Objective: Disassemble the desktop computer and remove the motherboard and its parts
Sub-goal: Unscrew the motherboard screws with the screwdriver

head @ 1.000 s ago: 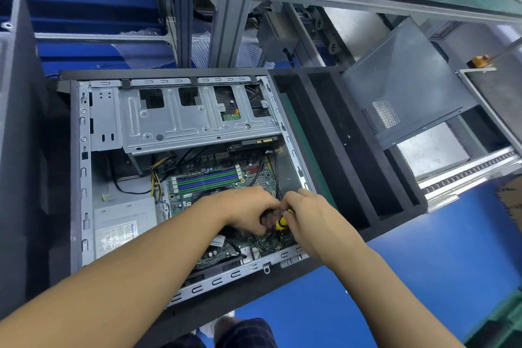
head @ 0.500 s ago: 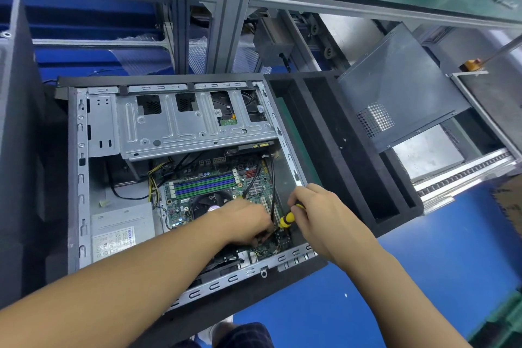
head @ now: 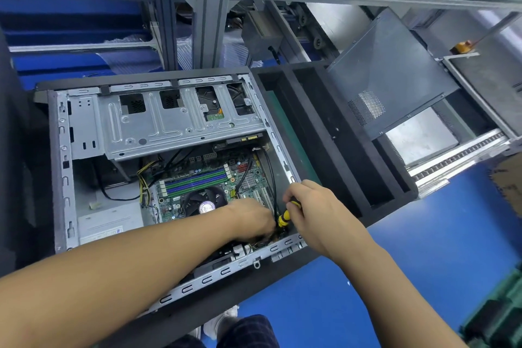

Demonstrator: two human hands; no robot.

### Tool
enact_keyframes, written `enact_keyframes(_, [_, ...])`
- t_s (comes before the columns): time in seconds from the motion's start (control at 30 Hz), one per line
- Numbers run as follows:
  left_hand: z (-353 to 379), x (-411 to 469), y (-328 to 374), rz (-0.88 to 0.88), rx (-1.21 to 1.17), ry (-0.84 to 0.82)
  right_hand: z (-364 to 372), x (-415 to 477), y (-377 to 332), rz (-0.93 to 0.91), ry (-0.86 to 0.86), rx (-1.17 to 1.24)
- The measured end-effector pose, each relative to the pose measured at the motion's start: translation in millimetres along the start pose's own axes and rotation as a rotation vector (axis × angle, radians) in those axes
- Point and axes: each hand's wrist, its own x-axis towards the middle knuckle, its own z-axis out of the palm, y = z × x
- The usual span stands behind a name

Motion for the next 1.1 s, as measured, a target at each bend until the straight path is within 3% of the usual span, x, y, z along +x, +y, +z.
enact_keyframes(0.4, [0.9,1.9,-3.0,-0.001,-0.083,-0.088,0.5,0.8,3.5,-0.011,0.017,-0.002])
enact_keyframes(0.6, [-16.3,-13.6,-15.8,-0.008,-0.245,-0.011,-6.4,4.1,7.3,-0.036,0.063,0.062])
enact_keyframes(0.73, [-23.1,-37.7,-38.7,-0.064,-0.54,0.164,-12.4,11.5,7.7,-0.01,0.195,0.154])
enact_keyframes(0.97, [-32.8,-63.3,-62.8,-0.164,-1.429,0.3,-28.7,20.5,23.9,0.133,0.46,0.383])
enact_keyframes(1.1, [-47.9,-44.9,-58.3,-0.285,-1.977,0.385,-42.8,18.4,49.3,0.255,0.455,0.639])
